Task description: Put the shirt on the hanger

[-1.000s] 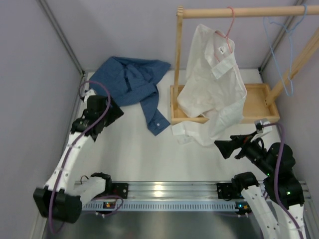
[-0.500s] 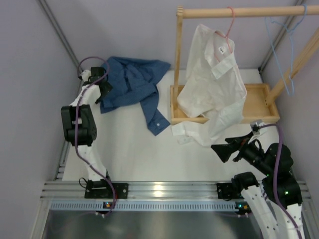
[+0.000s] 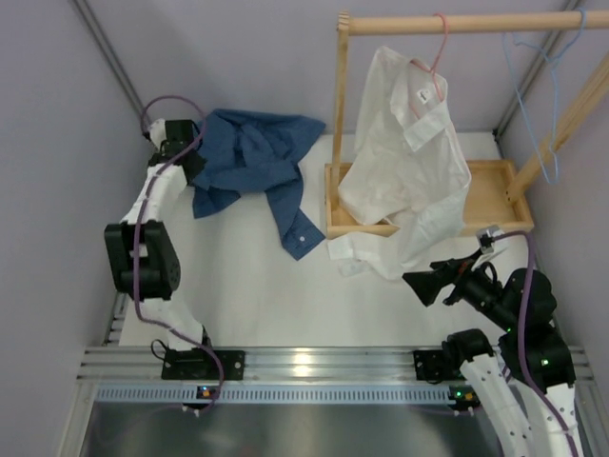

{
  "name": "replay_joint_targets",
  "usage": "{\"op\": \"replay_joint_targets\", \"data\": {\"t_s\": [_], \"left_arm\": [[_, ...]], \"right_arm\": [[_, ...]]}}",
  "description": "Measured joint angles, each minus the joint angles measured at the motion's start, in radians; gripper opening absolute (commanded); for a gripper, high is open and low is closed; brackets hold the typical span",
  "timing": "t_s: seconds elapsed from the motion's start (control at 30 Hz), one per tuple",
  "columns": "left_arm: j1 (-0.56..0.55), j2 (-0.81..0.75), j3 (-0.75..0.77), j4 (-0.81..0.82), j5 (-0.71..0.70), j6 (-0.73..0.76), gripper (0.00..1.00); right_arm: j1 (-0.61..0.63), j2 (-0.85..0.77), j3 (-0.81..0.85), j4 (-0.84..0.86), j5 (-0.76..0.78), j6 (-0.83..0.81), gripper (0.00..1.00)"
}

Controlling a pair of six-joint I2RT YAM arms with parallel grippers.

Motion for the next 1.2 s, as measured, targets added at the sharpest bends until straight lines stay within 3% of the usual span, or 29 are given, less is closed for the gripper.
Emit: {"op": "replay_joint_targets", "data": {"t_s": [0.2, 0.33, 0.47, 0.6, 0.7, 0.8, 0.93, 1.1, 1.2], "left_arm": [[-0.045, -0.493, 0.005, 0.002, 0.026, 0.118, 0.00], [-0.048, -0.766, 0.150, 0.004, 0.089, 0.210, 0.00], [-0.047, -0.885, 0.375, 0.005, 0.190, 0.280, 0.00], [-0.045, -0.878, 0.517, 0.003, 0.423, 0.274, 0.00], [-0.106, -0.853, 0.395, 0.006, 0.606, 0.238, 0.00], [-0.353, -0.788, 0.140, -0.016, 0.554, 0.241, 0.00], [-0.603, -0.544, -0.116, -0.058, 0.487, 0.242, 0.00], [-0.738, -0.449, -0.372, -0.089, 0.429, 0.190, 0.00], [-0.766, -0.461, -0.405, -0.065, 0.397, 0.161, 0.00]], "right_arm": [[0.000, 0.039, 0.004, 0.000, 0.045, -0.024, 0.99], [0.000, 0.061, 0.019, -0.001, 0.077, -0.037, 0.99], [0.000, 0.069, 0.059, -0.001, 0.114, -0.046, 0.99], [0.000, 0.089, 0.099, 0.001, 0.149, -0.050, 0.99], [0.000, 0.118, 0.103, 0.003, 0.160, -0.053, 0.99], [0.000, 0.160, 0.098, 0.005, 0.162, -0.054, 0.99], [0.000, 0.190, 0.054, 0.018, 0.135, -0.056, 0.99], [0.000, 0.180, -0.043, 0.086, 0.047, -0.035, 0.99], [0.000, 0.167, -0.165, 0.232, -0.070, 0.028, 0.99]]}}
